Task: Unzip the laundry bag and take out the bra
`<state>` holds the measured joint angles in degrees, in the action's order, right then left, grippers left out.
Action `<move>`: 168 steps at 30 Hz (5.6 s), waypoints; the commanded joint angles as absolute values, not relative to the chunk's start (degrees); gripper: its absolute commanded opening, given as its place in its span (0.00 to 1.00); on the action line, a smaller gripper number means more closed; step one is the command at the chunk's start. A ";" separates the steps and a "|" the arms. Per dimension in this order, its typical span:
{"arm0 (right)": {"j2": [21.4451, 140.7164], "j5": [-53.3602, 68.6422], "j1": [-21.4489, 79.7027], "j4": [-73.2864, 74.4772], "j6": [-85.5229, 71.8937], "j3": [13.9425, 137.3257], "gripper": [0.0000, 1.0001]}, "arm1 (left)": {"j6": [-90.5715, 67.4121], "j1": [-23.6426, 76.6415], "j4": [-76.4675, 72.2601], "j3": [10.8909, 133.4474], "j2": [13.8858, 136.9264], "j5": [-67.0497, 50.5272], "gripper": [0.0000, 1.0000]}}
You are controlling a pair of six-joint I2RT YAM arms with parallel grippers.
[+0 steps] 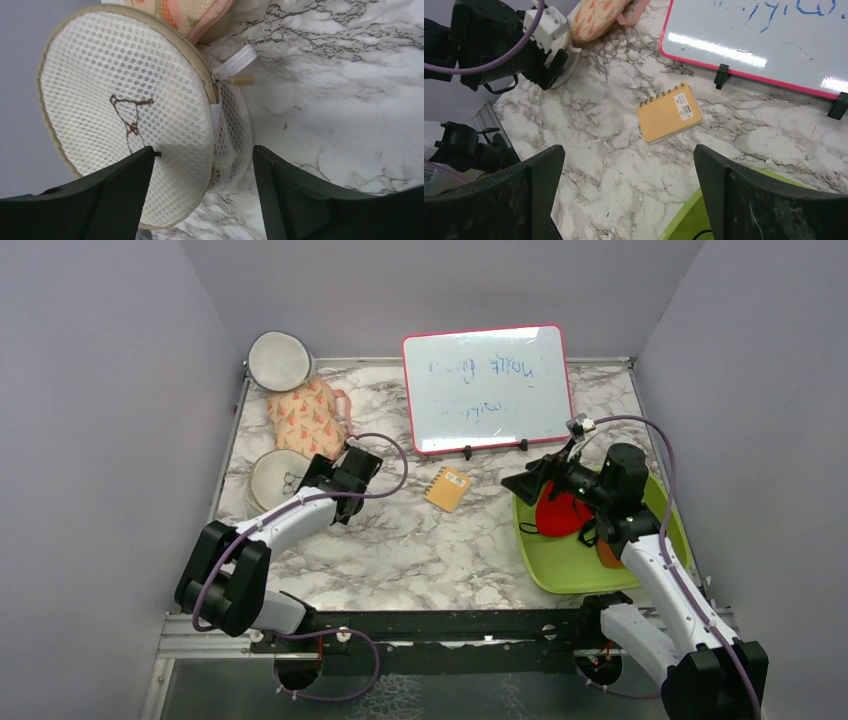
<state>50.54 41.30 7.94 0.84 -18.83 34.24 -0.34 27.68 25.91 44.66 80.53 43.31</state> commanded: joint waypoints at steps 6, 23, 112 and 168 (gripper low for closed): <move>48.86 38.60 8.40 0.22 -17.58 34.45 1.00 | 12.83 25.60 15.95 43.79 77.84 41.90 0.48; 49.75 38.45 8.79 0.44 -17.56 34.50 1.00 | 7.83 25.22 16.59 44.07 79.78 38.52 0.21; 97.51 -1.22 56.21 -62.66 8.89 34.40 0.47 | 4.92 35.55 10.19 40.70 62.37 -8.53 0.00; 89.29 -0.10 45.60 -44.86 -1.54 32.91 0.01 | 8.21 41.73 10.43 40.50 65.13 -20.31 0.00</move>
